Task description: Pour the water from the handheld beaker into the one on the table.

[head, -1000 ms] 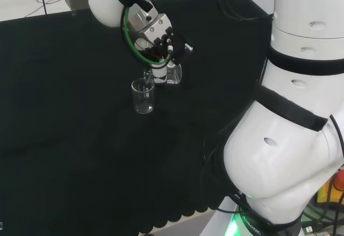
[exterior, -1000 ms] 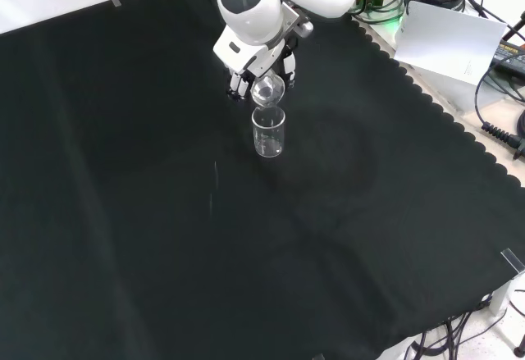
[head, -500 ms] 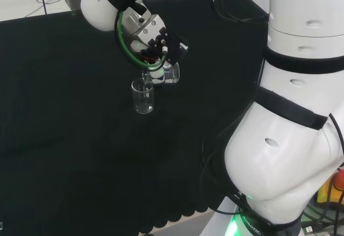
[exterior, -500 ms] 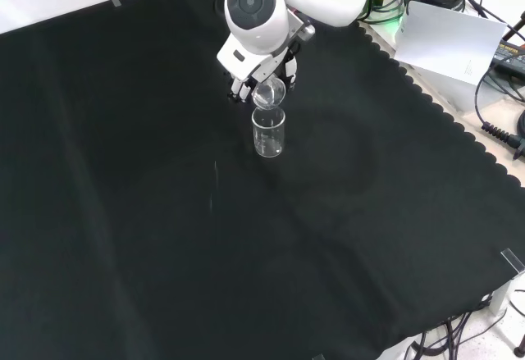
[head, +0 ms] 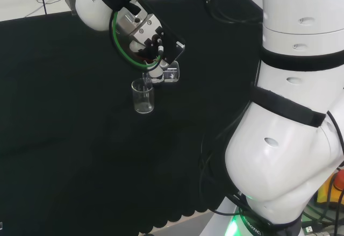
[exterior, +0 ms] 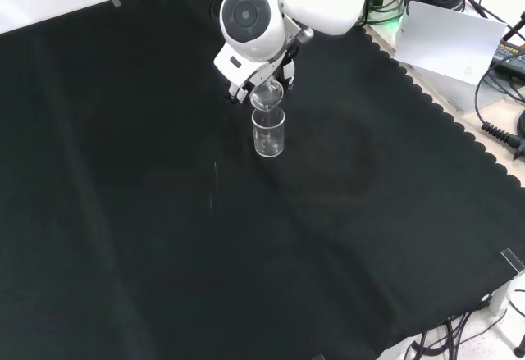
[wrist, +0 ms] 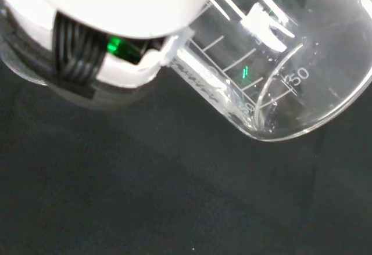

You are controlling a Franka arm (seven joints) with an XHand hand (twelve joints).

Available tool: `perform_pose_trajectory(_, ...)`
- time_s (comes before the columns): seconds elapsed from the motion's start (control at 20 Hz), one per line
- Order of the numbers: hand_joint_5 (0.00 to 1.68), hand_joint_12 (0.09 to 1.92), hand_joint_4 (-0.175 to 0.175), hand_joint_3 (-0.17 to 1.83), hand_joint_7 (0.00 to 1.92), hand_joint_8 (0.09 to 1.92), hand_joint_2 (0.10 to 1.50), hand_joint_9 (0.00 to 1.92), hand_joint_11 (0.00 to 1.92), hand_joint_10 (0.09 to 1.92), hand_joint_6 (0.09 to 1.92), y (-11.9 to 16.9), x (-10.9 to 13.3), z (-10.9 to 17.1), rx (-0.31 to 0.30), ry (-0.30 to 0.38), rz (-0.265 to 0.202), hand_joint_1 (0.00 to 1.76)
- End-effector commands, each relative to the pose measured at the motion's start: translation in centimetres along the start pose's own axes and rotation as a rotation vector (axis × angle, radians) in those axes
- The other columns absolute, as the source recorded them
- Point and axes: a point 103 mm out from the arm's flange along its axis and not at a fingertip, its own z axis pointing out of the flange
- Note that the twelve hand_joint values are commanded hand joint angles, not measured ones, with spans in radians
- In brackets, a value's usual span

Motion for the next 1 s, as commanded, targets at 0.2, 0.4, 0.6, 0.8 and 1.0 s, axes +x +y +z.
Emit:
perform_pose_trajectory(0.2, 1.28, 0.55, -0.175, 0.72, 1.34, 0.63, 0.61, 1.86, 1.40, 0.09, 0.65, -0.1, -0.1, -0.4, -0.006, -0.037, 0.022, 1.32)
perform_pose_trajectory(0.4, 1.28, 0.55, -0.175, 0.72, 1.34, 0.63, 0.61, 1.86, 1.40, 0.09, 0.65, -0.2, 0.1, -0.6, -0.002, -0.053, 0.024, 1.32)
perform_pose_trajectory(0.6, 1.28, 0.55, -0.175, 0.72, 1.34, 0.63, 0.61, 1.86, 1.40, 0.09, 0.66, -0.3, 0.4, -0.8, -0.004, -0.067, 0.027, 1.32)
perform_pose_trajectory(0.8, 1.28, 0.55, -0.175, 0.72, 1.34, 0.63, 0.61, 1.86, 1.40, 0.09, 0.66, -0.3, 0.7, -0.9, -0.004, -0.087, 0.031, 1.32)
perform_pose_trajectory(1.0, 1.28, 0.55, -0.175, 0.72, 1.34, 0.64, 0.61, 1.86, 1.40, 0.09, 0.66, -0.3, 1.0, -1.0, 0.001, -0.123, 0.034, 1.32)
